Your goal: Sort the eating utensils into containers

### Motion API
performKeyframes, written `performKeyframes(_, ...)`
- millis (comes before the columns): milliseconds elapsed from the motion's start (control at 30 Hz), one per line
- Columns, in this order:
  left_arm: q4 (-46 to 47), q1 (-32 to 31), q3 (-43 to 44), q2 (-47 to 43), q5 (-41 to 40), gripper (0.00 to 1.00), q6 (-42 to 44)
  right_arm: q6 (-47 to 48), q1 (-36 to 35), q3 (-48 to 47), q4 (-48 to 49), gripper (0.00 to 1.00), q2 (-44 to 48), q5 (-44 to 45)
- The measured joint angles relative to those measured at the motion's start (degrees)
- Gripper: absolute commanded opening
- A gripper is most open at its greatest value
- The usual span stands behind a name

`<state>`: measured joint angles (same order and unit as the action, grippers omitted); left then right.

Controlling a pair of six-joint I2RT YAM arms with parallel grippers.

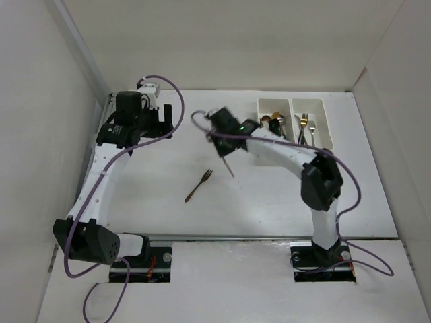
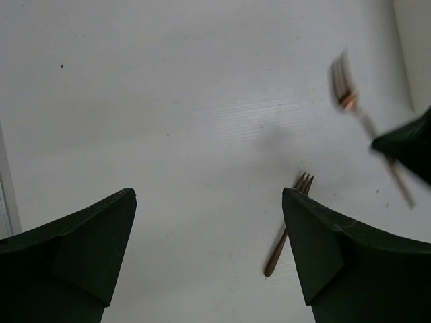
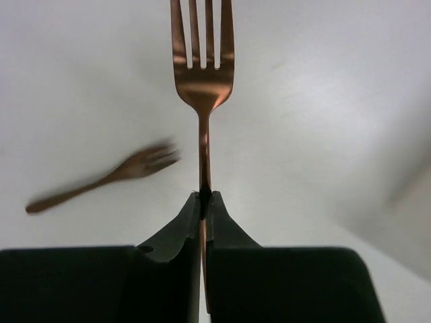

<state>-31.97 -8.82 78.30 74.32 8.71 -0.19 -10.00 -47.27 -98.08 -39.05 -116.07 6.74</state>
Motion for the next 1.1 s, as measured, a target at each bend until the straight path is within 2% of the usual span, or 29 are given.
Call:
performKeyframes(100,-0.94,-3.48,-0.70,0.55,-1.07,0.84,4.09,0.83,9.68,-4.79,0.61,0.00,5.73,0.68)
performKeyframes(233,-2.05,-11.63,-2.36,3.89,-1.75,0.81,8.72,4.00,25.16,-11.82,2.75,0.00,9.90,5.66)
performKeyframes(333,-3.02,-16.98,-6.23,7.23,-1.77,0.81,11.47,6.80,35.54,-15.26,3.50,0.00,8.76,11.08)
performKeyframes(433,-4.31,-21.22,-9.55,11.32,-1.70,0.82,13.62,8.37,42.21,-17.31,3.37,0.00,3.87,14.58)
performKeyframes(567,-5.03,-23.82,-10.47,16.46,-1.75,0.82,15.02,9.35,45.33,-17.33,2.75,0.00,-4.70,15.45)
performKeyframes(700,-4.26,-25.53,-10.49,20.00,-1.77,0.78,15.56,9.94,45.59,-17.00,1.77,0.01,-11.82,15.06)
performKeyframes(800,-3.15,-26.82,-11.39,20.76,-1.66,0.74,15.87,10.16,45.70,-16.13,0.70,0.13,-13.44,14.56)
performKeyframes(833,-2.75,-27.10,-12.04,20.87,-1.68,0.71,16.02,10.19,45.77,-15.98,0.44,0.28,-13.44,14.38)
performKeyframes(867,-2.40,-27.50,-12.81,21.09,-1.73,0.69,16.11,10.29,45.79,-15.96,0.48,0.33,-13.42,14.25)
performKeyframes(967,-0.96,-28.20,-15.39,21.92,-2.73,0.68,16.50,10.47,45.79,-15.96,0.48,0.39,-13.38,13.64)
performKeyframes(1100,-0.39,-28.24,-17.59,23.28,-4.31,0.64,17.29,10.43,45.79,-15.78,0.42,0.41,-12.87,12.87)
